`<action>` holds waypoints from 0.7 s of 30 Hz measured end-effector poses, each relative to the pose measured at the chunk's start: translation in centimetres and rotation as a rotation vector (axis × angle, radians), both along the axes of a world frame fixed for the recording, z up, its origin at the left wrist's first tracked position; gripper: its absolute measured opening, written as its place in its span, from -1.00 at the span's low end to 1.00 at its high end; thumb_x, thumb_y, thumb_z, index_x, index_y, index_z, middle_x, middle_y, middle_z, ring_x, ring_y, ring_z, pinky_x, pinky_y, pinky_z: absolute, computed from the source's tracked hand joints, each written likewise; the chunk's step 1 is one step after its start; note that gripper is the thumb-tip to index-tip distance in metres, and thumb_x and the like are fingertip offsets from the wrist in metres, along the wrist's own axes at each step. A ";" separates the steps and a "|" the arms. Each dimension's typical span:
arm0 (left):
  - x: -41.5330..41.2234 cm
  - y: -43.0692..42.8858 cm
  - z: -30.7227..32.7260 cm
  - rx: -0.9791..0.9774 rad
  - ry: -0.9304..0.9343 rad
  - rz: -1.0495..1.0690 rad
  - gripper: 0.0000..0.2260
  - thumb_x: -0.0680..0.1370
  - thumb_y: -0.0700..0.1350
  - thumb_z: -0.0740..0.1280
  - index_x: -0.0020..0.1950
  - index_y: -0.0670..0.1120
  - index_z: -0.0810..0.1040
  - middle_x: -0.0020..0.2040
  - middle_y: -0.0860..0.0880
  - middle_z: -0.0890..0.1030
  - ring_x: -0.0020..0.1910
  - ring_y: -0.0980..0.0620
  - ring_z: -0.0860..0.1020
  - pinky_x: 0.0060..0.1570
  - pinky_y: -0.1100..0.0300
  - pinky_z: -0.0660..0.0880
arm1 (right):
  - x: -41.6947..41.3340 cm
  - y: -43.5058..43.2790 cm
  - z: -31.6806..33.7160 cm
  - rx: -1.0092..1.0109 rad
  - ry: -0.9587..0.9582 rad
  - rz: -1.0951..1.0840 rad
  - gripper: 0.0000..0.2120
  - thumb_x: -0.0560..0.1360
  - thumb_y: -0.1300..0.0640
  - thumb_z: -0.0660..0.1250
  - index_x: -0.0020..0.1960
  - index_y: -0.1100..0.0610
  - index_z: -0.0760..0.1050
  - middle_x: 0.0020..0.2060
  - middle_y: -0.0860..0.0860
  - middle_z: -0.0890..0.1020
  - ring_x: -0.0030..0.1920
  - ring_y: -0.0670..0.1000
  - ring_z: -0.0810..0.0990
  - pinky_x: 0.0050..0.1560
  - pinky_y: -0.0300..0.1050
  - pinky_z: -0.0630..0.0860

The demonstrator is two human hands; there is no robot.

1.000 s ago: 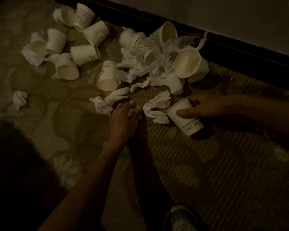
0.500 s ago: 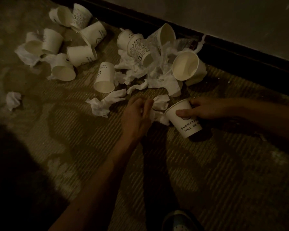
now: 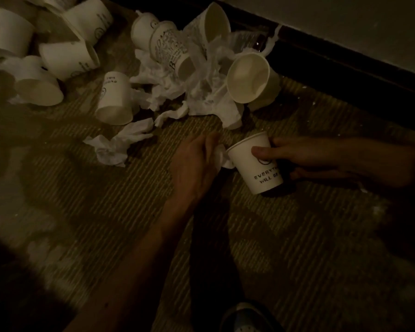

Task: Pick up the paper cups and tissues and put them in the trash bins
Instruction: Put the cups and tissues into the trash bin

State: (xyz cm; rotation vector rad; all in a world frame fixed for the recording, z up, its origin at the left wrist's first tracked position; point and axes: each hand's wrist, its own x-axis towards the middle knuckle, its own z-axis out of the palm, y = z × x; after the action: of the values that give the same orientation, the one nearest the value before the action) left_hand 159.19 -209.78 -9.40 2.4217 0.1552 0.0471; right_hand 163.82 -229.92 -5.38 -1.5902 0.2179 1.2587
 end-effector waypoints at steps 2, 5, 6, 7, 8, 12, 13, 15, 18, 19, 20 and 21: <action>-0.1 -0.4 0.4 -0.068 0.022 0.076 -0.58 0.64 0.07 0.05 -0.09 -0.17 0.58 -0.23 -0.05 0.59 -0.27 0.03 0.49 -0.22 0.03 0.44 | -0.3 0.1 0.2 0.002 -0.009 -0.033 -0.56 0.25 -0.14 0.39 0.10 -0.09 0.52 -0.08 -0.10 0.73 -0.05 -0.10 0.70 -0.17 -0.11 0.63; -0.2 -2.5 1.6 -0.255 0.028 0.214 -0.52 0.70 0.02 0.08 -0.29 -0.21 0.51 -0.38 -0.12 0.55 -0.40 -0.03 0.50 -0.27 -0.05 0.45 | -1.2 -0.1 0.9 -0.027 -0.015 -0.122 -0.57 0.22 -0.13 0.39 0.06 -0.06 0.53 -0.13 -0.08 0.73 -0.07 -0.08 0.70 -0.16 -0.09 0.62; -0.2 -3.5 2.0 -0.320 0.032 0.249 -0.48 0.69 0.05 0.08 -0.37 -0.19 0.45 -0.44 -0.09 0.52 -0.45 -0.02 0.48 -0.31 -0.05 0.46 | -1.5 -0.6 1.3 -0.041 -0.013 -0.157 -0.57 0.21 -0.12 0.39 0.05 -0.04 0.53 -0.14 -0.08 0.73 -0.08 -0.07 0.70 -0.12 -0.05 0.62; -0.3 -4.6 2.7 -0.389 0.029 0.273 -0.48 0.69 0.06 0.09 -0.42 -0.14 0.39 -0.48 -0.04 0.48 -0.48 0.02 0.44 -0.36 -0.02 0.44 | -1.8 -1.2 1.9 -0.051 -0.006 -0.179 -0.55 0.19 -0.13 0.40 0.06 -0.04 0.54 -0.13 -0.07 0.73 -0.05 -0.04 0.70 -0.01 0.03 0.61; -0.4 -5.6 3.3 -0.456 0.007 0.275 -0.49 0.69 0.06 0.09 -0.43 -0.09 0.36 -0.49 0.02 0.45 -0.49 0.10 0.41 -0.39 0.04 0.42 | -2.1 -1.9 2.6 -0.055 0.004 -0.191 -0.50 0.17 -0.14 0.43 0.08 -0.05 0.54 -0.09 -0.06 0.73 0.01 -0.01 0.69 0.11 0.11 0.57; 0.1 -9.1 7.1 -0.532 -0.006 0.058 -0.79 0.63 0.00 0.06 -0.06 0.00 0.46 -0.09 0.00 0.53 -0.10 0.18 0.50 -0.10 0.30 0.42 | -1.9 -5.0 7.2 -0.032 -0.014 -0.277 -0.42 0.15 -0.18 0.46 0.13 -0.04 0.54 -0.02 -0.05 0.72 0.04 0.03 0.69 0.09 0.10 0.59; 0.5 -9.7 8.8 -0.658 0.030 0.025 -0.84 0.57 0.03 0.07 -0.03 0.02 0.40 0.02 -0.09 0.51 0.00 0.01 0.52 -0.03 0.11 0.51 | -1.6 -5.7 8.9 -0.034 -0.048 -0.284 -0.45 0.18 -0.16 0.44 0.14 -0.03 0.53 -0.05 -0.05 0.73 -0.01 0.01 0.71 -0.02 0.04 0.63; 1.4 -11.0 12.3 -0.871 0.100 -0.019 -0.86 0.45 0.02 0.12 -0.04 0.01 0.33 0.07 -0.15 0.49 0.00 -0.17 0.52 -0.17 -0.03 0.59 | -1.3 -7.5 12.7 -0.058 -0.135 -0.276 -0.39 0.20 -0.17 0.45 0.20 -0.02 0.50 -0.03 -0.07 0.72 0.00 0.01 0.70 0.00 0.05 0.63; 2.1 -13.3 16.5 -1.055 0.038 -0.106 -0.89 0.34 -0.07 0.18 -0.15 0.04 0.39 -0.20 0.07 0.53 -0.20 0.07 0.52 -0.34 0.23 0.49 | -1.6 -11.2 18.6 -0.032 -0.234 -0.187 -0.35 0.24 -0.21 0.46 0.27 0.00 0.47 0.10 -0.02 0.69 0.15 0.05 0.65 0.24 0.16 0.52; 2.2 -14.5 18.2 -1.096 0.009 -0.164 -0.90 0.33 -0.10 0.20 -0.21 0.09 0.42 -0.26 0.13 0.54 -0.24 0.14 0.53 -0.35 0.25 0.49 | -2.2 -12.9 20.9 -0.013 -0.266 -0.178 -0.38 0.27 -0.20 0.47 0.27 -0.02 0.47 0.10 0.00 0.69 0.14 0.05 0.66 0.18 0.12 0.57; 2.2 -15.8 19.8 -1.095 -0.019 -0.241 -0.87 0.33 -0.11 0.21 -0.27 0.14 0.45 -0.29 0.17 0.56 -0.27 0.17 0.55 -0.35 0.26 0.50 | -2.9 -14.5 23.0 0.001 -0.301 -0.178 -0.41 0.30 -0.20 0.50 0.25 -0.04 0.46 0.09 0.00 0.69 0.11 0.04 0.67 0.08 0.03 0.62; 2.1 -17.3 21.6 -1.074 -0.044 -0.330 -0.83 0.35 -0.11 0.22 -0.29 0.19 0.47 -0.29 0.22 0.57 -0.28 0.21 0.57 -0.36 0.27 0.51 | -3.9 -16.4 25.4 0.002 -0.353 -0.181 -0.43 0.31 -0.20 0.51 0.25 -0.05 0.47 0.08 -0.01 0.70 0.09 0.02 0.68 -0.03 -0.08 0.64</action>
State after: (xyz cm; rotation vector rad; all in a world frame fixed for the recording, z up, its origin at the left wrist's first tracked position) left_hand 161.28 -227.12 12.22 1.3459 -0.2027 -0.1089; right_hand 159.90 -246.33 19.99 -1.7197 0.1325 0.8235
